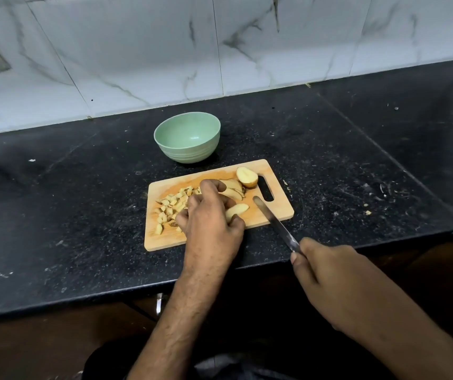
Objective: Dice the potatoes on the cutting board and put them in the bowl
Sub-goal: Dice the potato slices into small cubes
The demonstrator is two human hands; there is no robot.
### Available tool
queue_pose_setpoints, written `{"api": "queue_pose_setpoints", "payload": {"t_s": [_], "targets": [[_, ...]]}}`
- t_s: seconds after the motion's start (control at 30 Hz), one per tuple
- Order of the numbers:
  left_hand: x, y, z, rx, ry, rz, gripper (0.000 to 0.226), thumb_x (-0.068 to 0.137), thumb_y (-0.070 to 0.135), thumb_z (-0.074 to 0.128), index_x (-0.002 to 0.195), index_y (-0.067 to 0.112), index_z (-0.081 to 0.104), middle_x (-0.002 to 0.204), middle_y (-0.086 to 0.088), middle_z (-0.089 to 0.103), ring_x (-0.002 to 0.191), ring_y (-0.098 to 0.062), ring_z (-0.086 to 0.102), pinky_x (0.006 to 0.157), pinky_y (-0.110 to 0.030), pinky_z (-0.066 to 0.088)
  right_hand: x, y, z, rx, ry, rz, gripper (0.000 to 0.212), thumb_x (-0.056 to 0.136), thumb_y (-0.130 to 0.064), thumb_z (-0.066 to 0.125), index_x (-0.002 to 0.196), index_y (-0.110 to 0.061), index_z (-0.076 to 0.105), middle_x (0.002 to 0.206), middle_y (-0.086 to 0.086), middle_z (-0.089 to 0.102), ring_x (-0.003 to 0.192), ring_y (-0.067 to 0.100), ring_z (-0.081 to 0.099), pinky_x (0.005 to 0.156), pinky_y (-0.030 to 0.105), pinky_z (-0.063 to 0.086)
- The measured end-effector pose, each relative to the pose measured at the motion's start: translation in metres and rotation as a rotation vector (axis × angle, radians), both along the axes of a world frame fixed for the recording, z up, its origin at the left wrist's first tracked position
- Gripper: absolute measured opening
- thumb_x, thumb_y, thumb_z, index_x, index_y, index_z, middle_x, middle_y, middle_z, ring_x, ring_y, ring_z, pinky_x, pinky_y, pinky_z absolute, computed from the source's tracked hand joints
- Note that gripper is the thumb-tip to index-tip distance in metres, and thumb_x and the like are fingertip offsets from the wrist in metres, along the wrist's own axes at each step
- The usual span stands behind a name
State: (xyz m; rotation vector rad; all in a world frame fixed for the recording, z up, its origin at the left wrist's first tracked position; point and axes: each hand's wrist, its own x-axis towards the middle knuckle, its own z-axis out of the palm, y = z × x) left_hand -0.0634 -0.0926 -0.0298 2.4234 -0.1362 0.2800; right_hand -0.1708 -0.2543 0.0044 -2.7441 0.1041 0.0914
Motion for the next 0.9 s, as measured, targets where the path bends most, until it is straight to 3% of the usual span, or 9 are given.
{"api": "queue_pose_setpoints", "payload": {"t_s": [0.17,0.33,0.67,0.9], "targets": [[0.005,0.009,0.004,0.082,0.018,-0.060,0.049,0.083,0.026,0.073,0.117,0.036,0.039,0.106,0.021,0.060,0.111,-0.008,0.043,0.092,-0.034,0.019,0.007,0.014,-0.003,-0.001,-0.053,-0.013,0.024,0.104,-0.043,0.029,0.092,-0.029,0.044,0.071,-0.005,0.055,0.065,0.010,0.056,0.058,0.028,0.048],[0.001,0.006,0.000,0.183,-0.055,-0.026,0.036,0.088,0.038,0.069,0.121,0.032,0.056,0.116,0.019,0.059,0.114,-0.009,0.041,0.092,-0.035,0.022,0.008,0.028,-0.003,-0.030,-0.081,-0.010,0.023,0.105,-0.040,0.026,0.095,-0.026,0.042,0.073,-0.006,0.052,0.069,0.016,0.056,0.063,0.033,0.050],[0.001,0.006,-0.003,0.054,-0.090,-0.011,0.046,0.085,0.026,0.072,0.117,0.032,0.040,0.102,0.020,0.058,0.108,-0.008,0.044,0.085,-0.030,0.014,0.013,0.037,-0.003,-0.141,-0.046,0.008,0.023,0.107,-0.033,0.026,0.110,-0.022,0.046,0.072,-0.007,0.045,0.072,0.018,0.051,0.060,0.030,0.038],[0.004,0.005,-0.005,0.023,-0.104,-0.024,0.044,0.084,0.027,0.074,0.112,0.033,0.040,0.099,0.020,0.059,0.107,-0.005,0.043,0.085,-0.029,0.013,0.016,0.036,0.006,-0.150,0.011,0.030,0.017,0.107,-0.032,0.027,0.108,-0.024,0.042,0.071,-0.007,0.044,0.072,0.020,0.049,0.062,0.033,0.038]]}}
